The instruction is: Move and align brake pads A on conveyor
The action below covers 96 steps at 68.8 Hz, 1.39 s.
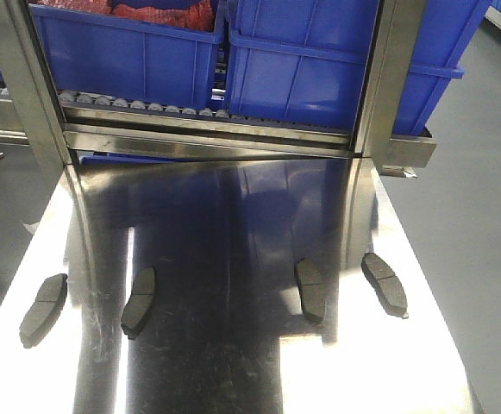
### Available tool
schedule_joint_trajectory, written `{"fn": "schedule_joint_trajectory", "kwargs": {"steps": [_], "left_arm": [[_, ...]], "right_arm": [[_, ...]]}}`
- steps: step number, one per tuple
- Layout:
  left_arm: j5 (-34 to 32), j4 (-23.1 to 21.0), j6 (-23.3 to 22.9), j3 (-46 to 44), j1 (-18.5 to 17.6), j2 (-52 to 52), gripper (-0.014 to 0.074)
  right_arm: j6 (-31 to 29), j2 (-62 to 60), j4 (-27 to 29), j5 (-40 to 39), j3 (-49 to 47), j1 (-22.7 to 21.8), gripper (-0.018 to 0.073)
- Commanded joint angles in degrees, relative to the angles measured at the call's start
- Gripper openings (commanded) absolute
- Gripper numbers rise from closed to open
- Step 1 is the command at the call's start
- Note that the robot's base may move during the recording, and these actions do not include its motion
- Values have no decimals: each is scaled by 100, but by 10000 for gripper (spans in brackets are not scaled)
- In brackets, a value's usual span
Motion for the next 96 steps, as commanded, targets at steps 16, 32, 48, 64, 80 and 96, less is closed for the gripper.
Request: {"fn": "schedule_joint_trajectory", "kwargs": {"steps": [16,32,48,64,80,96], "left_arm": [[-416,-21,-9,-60,3,-83,-6],[-416,-21,-9,-60,3,-83,-6],[-416,-21,-9,-60,3,-83,-6],[-416,-21,-9,-60,3,-83,-6],[-421,-21,-9,-60,3,-83,-6],[-1315,27,-9,-165,3,-83,-6]], "right_arm": [[-63,-45,-52,-400,55,5,14],[-63,-45,-52,-400,55,5,14],[-63,-45,-52,-400,55,5,14],[-63,-45,-52,-400,55,5,14],[-63,-45,-52,-400,55,5,14],[-63,-45,-52,-400,55,5,14]]}}
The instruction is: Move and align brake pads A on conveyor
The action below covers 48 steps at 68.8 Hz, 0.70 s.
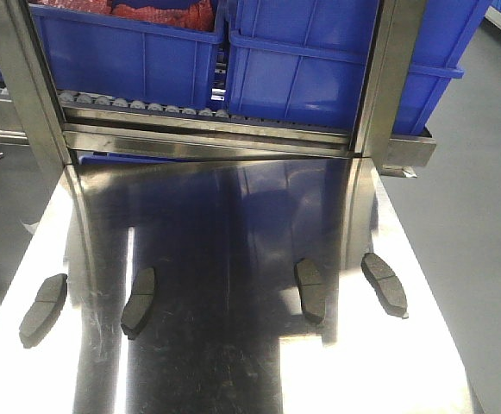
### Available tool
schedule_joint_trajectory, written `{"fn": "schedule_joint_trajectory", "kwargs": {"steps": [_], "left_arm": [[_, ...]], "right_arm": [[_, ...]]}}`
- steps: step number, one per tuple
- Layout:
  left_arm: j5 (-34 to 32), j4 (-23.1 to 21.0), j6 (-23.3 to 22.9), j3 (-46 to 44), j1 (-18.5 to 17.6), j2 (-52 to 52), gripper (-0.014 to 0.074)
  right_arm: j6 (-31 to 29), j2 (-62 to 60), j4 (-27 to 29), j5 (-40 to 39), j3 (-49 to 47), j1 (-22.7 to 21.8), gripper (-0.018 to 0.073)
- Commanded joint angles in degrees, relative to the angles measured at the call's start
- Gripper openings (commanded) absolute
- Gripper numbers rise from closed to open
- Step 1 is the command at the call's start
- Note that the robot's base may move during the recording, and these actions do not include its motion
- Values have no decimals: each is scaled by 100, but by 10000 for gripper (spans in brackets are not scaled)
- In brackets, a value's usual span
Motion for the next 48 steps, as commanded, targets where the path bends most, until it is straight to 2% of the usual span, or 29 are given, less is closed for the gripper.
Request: {"fn": "schedule_joint_trajectory", "kwargs": {"steps": [1,10,26,36,44,48], "left_arm": [[-834,1,-9,-193,3,-83,-6],[-634,1,-9,-697,3,25,-6],[760,-11,-9,-2129,3,1166,-6],[1896,-119,-9,-2952,3,2105,-6],[3158,-209,11,-3448,-3,2771,-6],[3707,-202,163,-3597,-3,3036,-6]], "right_arm": [[-63,-45,-52,-400,55,5,14],[-63,-45,-52,-398,55,5,14],[-63,-45,-52,-398,55,5,14],[-63,-45,-52,-398,55,5,14],[-63,-45,-52,-398,55,5,14],[-63,-45,-52,-398,55,5,14]]}}
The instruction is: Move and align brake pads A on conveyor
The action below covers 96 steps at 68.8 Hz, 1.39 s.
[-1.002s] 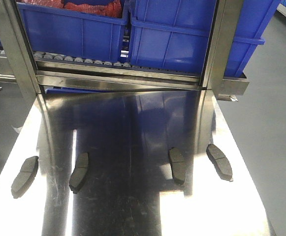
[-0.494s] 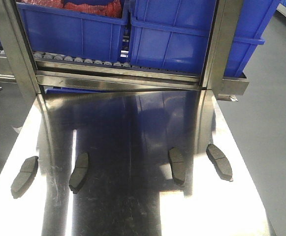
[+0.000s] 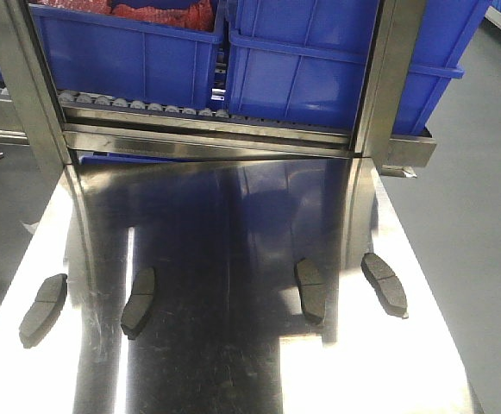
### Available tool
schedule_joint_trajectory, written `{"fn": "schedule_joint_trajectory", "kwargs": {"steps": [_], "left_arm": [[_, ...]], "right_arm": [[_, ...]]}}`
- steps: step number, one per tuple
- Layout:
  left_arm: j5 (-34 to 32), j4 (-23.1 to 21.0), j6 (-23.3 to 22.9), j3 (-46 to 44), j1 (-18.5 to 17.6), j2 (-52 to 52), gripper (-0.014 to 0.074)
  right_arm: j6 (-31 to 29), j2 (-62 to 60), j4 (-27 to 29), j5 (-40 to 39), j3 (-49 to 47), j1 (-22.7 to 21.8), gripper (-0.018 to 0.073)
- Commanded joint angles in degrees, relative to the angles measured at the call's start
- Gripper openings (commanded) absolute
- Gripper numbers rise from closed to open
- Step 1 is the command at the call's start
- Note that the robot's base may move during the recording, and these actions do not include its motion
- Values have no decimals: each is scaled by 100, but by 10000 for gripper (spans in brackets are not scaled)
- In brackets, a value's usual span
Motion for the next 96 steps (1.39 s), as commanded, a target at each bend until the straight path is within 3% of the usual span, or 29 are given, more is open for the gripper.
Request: {"fn": "schedule_joint_trajectory", "kwargs": {"steps": [1,20,46,58,80,96], "left_arm": [[499,-47,196,-379,-3,464,-6],[1241,-610,233,-365,-3,1003,-6],[1189,-558,303,-365,-3,1049,17],[1300,-658,469,-365,-3,1347,141],[923,-957,1017,-382,-3,1727,531],[1042,-1314,1410,-970,-157,2591,573]], "right_arm": [[-63,-45,-52,-398,55,5,14],[-63,-45,-52,-398,55,5,14],[-63,-45,-52,-398,55,5,14],[-63,-45,-52,-398,55,5,14],[-63,-45,-52,-398,55,5,14],[-63,-45,-52,-398,55,5,14]]}}
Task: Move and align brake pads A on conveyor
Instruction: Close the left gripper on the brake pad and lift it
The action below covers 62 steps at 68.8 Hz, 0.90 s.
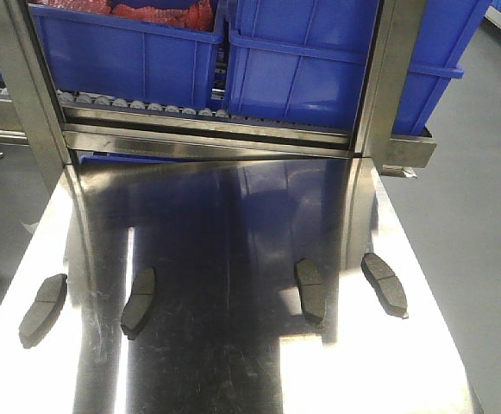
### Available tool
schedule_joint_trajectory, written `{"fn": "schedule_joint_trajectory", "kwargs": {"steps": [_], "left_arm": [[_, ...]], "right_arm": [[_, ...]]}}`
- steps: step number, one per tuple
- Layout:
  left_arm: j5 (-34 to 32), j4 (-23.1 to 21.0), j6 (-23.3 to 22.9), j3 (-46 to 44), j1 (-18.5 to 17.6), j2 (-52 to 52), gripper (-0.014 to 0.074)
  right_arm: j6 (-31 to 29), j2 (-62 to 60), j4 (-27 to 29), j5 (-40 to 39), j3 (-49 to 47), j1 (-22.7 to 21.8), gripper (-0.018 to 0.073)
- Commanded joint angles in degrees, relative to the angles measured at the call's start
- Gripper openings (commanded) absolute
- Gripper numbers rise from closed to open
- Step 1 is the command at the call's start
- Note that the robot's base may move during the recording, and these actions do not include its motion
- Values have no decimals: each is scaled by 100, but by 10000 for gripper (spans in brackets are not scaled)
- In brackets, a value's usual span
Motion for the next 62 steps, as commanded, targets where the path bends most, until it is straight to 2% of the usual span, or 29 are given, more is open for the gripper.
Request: {"fn": "schedule_joint_trajectory", "kwargs": {"steps": [1,13,25,37,50,55,62], "left_arm": [[-191,-305,242,-494,-178,475,573],[-67,-288,353,-1153,-563,1618,572],[-110,-152,337,-1677,-773,2727,572],[-294,-148,77,-2026,-774,3763,572],[-411,-126,43,-2368,-774,4620,572],[-411,0,-82,-2506,-774,4843,572],[-404,329,-508,-2674,-774,5085,572]], "right_arm": [[-63,-45,-52,-398,55,5,14],[-63,-45,-52,-398,55,5,14],[-63,-45,-52,-398,55,5,14],[-63,-45,-52,-398,55,5,14],[-63,-45,-52,-398,55,5,14],[-63,-45,-52,-398,55,5,14],[-63,-45,-52,-398,55,5,14]]}}
